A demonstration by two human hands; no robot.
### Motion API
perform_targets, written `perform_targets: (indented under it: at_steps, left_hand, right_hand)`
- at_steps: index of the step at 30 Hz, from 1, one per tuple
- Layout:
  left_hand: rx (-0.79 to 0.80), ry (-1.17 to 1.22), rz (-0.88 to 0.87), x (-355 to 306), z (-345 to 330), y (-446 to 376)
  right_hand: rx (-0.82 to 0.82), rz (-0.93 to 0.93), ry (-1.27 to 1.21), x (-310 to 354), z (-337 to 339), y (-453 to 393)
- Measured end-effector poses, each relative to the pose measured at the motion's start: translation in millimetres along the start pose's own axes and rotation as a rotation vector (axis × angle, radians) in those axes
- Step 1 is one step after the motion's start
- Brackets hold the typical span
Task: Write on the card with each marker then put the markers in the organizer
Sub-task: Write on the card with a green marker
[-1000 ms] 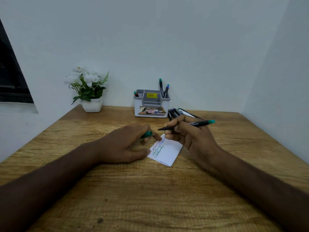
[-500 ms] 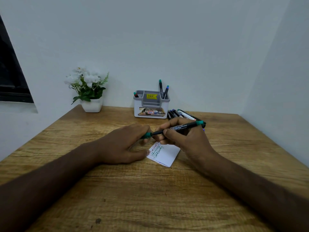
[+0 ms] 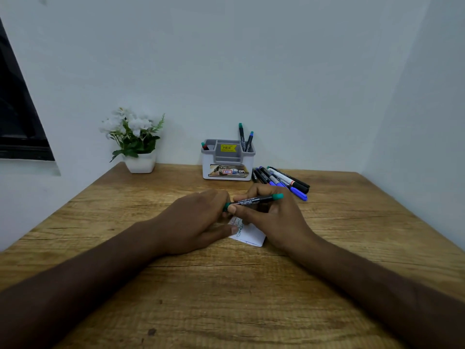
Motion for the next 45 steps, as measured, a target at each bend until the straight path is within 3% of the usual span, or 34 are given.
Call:
perform_targets:
  at_steps: [9, 13, 16, 18, 23, 27, 29, 34, 36, 42, 45]
  left_hand:
    - [-0.036, -0.013, 0.007, 0, -3, 1]
    - [-0.014, 0.169, 0.140, 6, -4, -2]
    - [-0.039, 0.349, 0.146, 7, -3, -4]
    - [-0.135, 0.456, 0.134, 8, -1, -5]
    - [-0.559, 0.570, 0.263, 24, 20, -25]
    - [-0.658, 0.583, 0.342, 48, 52, -71]
    - [-0.652, 0.536, 0.405, 59, 70, -97]
    - [-0.439, 0.494, 0.605, 91, 68, -144]
    - [-0.452, 0.462, 0.652, 96, 58, -146]
    - [-0.491, 0.540, 0.614, 91, 49, -143]
    - [-0.385, 0.417, 0.633, 98, 47, -151]
  right_hand:
    - [0.134, -0.105, -0.029, 3, 2, -6]
    - [0.203, -0.036, 0.335, 7, 30, -5]
    - [0.480, 0.147, 0.615, 5, 45, -2]
    - [0.553, 0.173, 0.636, 3, 45, -2]
    - [0.478, 0.242, 0.636, -4, 26, -1]
    - [0.442, 0.232, 0.601, -11, 22, -2]
    - [0.443, 0.225, 0.594, -12, 23, -2]
    - [0.456, 0.187, 0.579, -14, 24, -1]
    - [0.459, 0.178, 0.572, -14, 24, -2]
    - [0.451, 0.174, 0.548, -14, 23, -1]
    - [0.451, 0.164, 0.543, -14, 23, -1]
Point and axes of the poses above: each hand's wrist, its own y-axis away from the middle knuckle, its own z-axis out of the back of the hand, x = y × z, the point moved 2 cm from there along -y, towards the middle knuckle, and after that the axes turned 9 degrees about z, right-handed, at the moved point
